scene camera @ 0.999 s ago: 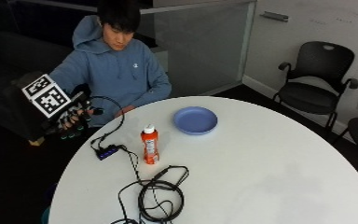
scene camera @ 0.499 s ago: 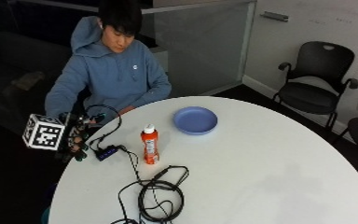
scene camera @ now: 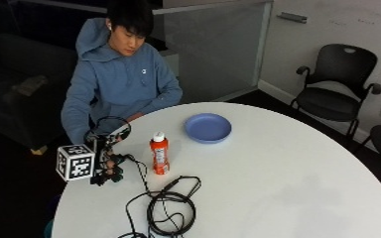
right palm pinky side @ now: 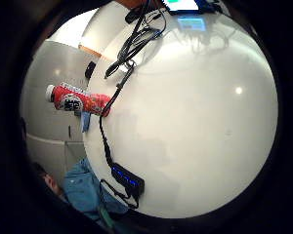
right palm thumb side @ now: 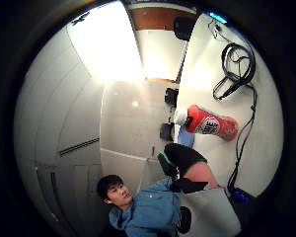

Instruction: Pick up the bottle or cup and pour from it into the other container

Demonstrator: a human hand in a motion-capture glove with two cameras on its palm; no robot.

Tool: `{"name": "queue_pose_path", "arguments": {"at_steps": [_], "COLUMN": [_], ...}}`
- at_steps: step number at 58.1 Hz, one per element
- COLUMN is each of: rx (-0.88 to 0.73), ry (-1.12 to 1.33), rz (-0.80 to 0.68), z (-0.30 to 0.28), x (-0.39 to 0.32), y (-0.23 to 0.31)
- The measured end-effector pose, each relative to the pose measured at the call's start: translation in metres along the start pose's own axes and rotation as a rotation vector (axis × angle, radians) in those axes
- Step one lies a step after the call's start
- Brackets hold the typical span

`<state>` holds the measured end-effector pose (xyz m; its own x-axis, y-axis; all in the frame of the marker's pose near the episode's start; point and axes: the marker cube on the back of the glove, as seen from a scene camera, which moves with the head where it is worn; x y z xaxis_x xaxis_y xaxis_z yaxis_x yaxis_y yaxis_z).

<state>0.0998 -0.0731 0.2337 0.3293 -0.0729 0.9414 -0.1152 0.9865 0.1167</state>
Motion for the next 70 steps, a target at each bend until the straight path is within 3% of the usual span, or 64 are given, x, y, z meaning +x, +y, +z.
{"name": "queue_pose_path", "arguments": {"at_steps": [33, 54, 70], "rx": [-0.243, -0.027, -0.039], "ry": [-0.180, -0.267, -0.260], "rz": [-0.042, -0.080, -0.064], "z": [0.118, 0.156, 0.171], "x": [0.005, 0.000, -0.006], "y": [-0.020, -0.032, -0.038]}}
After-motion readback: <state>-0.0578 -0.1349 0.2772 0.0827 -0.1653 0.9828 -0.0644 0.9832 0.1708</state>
